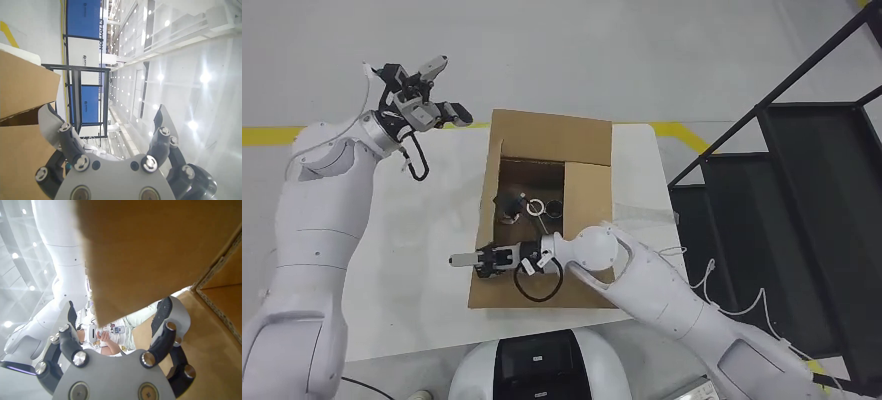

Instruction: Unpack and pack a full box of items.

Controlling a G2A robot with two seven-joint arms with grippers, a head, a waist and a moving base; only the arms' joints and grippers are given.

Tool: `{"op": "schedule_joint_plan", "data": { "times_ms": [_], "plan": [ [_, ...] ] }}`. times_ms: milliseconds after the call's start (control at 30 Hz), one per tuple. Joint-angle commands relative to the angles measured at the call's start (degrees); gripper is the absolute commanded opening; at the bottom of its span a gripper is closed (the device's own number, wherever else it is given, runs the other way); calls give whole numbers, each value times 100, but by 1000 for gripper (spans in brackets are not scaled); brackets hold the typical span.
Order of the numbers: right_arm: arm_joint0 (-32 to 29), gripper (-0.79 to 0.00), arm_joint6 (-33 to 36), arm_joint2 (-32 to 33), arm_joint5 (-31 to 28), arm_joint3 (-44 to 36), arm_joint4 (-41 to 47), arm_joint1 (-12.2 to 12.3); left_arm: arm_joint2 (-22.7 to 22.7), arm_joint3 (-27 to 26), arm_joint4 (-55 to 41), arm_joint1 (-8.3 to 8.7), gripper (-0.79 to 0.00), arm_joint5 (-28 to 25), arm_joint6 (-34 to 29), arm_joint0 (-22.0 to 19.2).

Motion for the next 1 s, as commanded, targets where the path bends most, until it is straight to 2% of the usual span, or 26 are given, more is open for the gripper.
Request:
{"op": "schedule_joint_plan", "data": {
  "times_ms": [0, 100, 300, 400, 567, 800, 967],
  "plan": [
    [-86, 0, 58, 75, 28, -110, -35, 32, -79, -120, -85, 11, 0, -291, -48, 47],
    [-149, 0, 96, 101, 57, -215, -97, 45, -195, -417, -293, 27, 0, -601, -210, 178],
    [-190, 0, -360, 243, 11, -380, -489, 53, -216, -860, -401, 57, 0, -520, -584, 292],
    [-288, 0, -535, 446, 83, -511, -821, 110, -202, -924, -414, 61, 0, -482, -620, 290],
    [-578, 0, -251, 917, 314, -865, -806, 247, -140, -1029, -411, 54, 0, -464, -557, 295],
    [-1193, 0, -782, 1947, 1015, -1368, -1500, 478, -96, -1034, -377, 56, 0, -453, -419, 351],
    [-1161, 0, -815, 1862, 1206, -1022, -1725, 472, 37, -950, -433, 21, 0, -443, -433, 290]
  ]
}}
